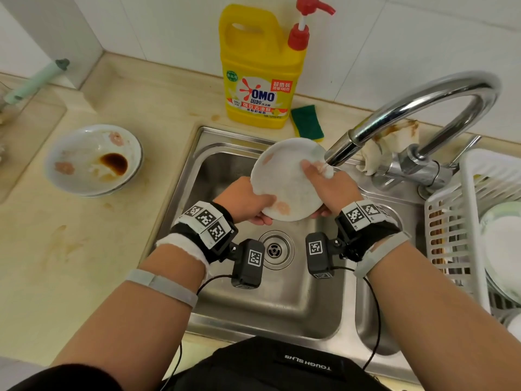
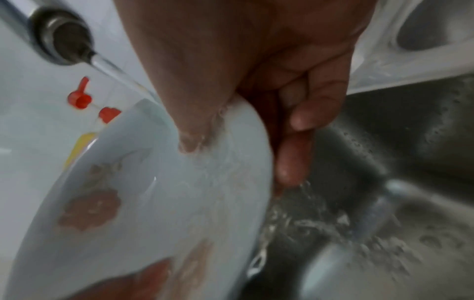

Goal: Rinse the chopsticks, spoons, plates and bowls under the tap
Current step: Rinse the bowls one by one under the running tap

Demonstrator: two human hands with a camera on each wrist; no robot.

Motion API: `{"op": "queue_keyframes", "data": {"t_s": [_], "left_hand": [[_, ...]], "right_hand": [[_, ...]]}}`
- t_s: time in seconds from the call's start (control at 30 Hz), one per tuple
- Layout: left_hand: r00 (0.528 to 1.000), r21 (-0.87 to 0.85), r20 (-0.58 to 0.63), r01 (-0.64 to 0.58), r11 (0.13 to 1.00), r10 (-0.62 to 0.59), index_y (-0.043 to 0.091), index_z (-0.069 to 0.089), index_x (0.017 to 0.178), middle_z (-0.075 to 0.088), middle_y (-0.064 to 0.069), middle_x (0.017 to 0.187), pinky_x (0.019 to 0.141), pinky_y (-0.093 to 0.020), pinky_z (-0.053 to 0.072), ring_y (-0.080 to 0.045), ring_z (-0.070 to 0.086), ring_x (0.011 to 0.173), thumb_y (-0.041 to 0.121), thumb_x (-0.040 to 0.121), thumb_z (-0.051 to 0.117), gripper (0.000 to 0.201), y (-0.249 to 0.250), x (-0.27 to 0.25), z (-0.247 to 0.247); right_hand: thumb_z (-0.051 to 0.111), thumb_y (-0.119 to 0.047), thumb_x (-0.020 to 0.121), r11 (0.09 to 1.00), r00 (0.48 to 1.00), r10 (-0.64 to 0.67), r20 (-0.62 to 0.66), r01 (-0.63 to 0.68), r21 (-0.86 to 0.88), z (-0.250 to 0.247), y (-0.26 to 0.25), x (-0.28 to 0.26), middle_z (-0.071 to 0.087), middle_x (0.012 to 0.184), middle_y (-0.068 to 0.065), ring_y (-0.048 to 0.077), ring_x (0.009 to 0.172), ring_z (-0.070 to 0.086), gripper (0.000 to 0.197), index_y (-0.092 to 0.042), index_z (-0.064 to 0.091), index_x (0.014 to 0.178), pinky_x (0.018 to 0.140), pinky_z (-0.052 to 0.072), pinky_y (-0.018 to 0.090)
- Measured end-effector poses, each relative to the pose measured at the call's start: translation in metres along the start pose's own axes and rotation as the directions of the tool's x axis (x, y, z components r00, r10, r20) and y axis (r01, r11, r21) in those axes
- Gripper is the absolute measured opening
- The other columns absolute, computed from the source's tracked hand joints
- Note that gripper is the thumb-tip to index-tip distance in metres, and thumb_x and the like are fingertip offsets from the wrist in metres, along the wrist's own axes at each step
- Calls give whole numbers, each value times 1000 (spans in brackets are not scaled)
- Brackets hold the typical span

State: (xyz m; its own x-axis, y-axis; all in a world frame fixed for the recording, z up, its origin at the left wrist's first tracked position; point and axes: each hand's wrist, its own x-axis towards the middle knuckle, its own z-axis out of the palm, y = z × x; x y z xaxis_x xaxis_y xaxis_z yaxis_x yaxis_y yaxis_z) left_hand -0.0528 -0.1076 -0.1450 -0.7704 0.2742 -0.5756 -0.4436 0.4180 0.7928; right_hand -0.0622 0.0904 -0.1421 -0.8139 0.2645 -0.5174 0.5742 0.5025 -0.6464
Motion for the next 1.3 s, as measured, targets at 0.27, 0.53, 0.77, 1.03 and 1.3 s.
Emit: {"op": "queue_keyframes", "data": {"t_s": [0.27, 0.53, 0.77, 1.03, 1.3], "left_hand": [[999, 64, -34, -13, 998, 15, 2, 63, 116, 73, -8, 75, 60, -26, 61, -15, 70, 60, 15, 97, 61, 23, -2, 3, -7], [970, -28, -236, -60, 998, 52, 2, 67, 109, 70, -7, 79, 54, -22, 54, -12, 63, 52, 18, 94, 64, 22, -10, 11, 0], [997, -401, -49, 39, 915, -64, 0, 58, 126, 72, -18, 83, 54, -25, 58, -17, 69, 58, 15, 101, 57, 29, -10, -1, 21], [1000, -113, -28, 9, 994, -12, -4, 59, 120, 72, -16, 70, 55, -24, 60, -15, 69, 54, 12, 101, 54, 26, -2, 3, 5], [1000, 144, 25, -1, 990, -2, -1, 59, 118, 73, -15, 74, 55, -22, 60, -13, 70, 55, 11, 98, 52, 24, 2, 4, -2]], "right_hand": [[62, -57, 94, 993, 991, -117, 58, 118, -10, 2, 17, -3, 76, 77, 5, 24, 54, 72, 39, -18, 65, 94, 46, 48, 24], [75, -37, 90, 963, 994, -97, 44, 83, 256, 25, 30, -2, 66, 62, -7, 6, 41, 52, 21, -19, 66, 83, 49, 41, 24], [78, -28, 89, 847, 987, 26, 158, -106, 520, 48, 33, -11, 52, 58, -2, 8, 45, 38, 19, -13, 66, 89, 46, 33, 21], [70, -58, 87, 980, 994, 38, 105, -58, 191, 17, 16, -1, 73, 64, 12, 18, 44, 62, 53, -5, 67, 92, 42, 44, 24], [51, -81, 84, 1000, 997, 5, 74, -6, 18, 1, 11, -1, 75, 66, 9, 26, 49, 70, 71, -12, 65, 94, 44, 46, 27]]}}
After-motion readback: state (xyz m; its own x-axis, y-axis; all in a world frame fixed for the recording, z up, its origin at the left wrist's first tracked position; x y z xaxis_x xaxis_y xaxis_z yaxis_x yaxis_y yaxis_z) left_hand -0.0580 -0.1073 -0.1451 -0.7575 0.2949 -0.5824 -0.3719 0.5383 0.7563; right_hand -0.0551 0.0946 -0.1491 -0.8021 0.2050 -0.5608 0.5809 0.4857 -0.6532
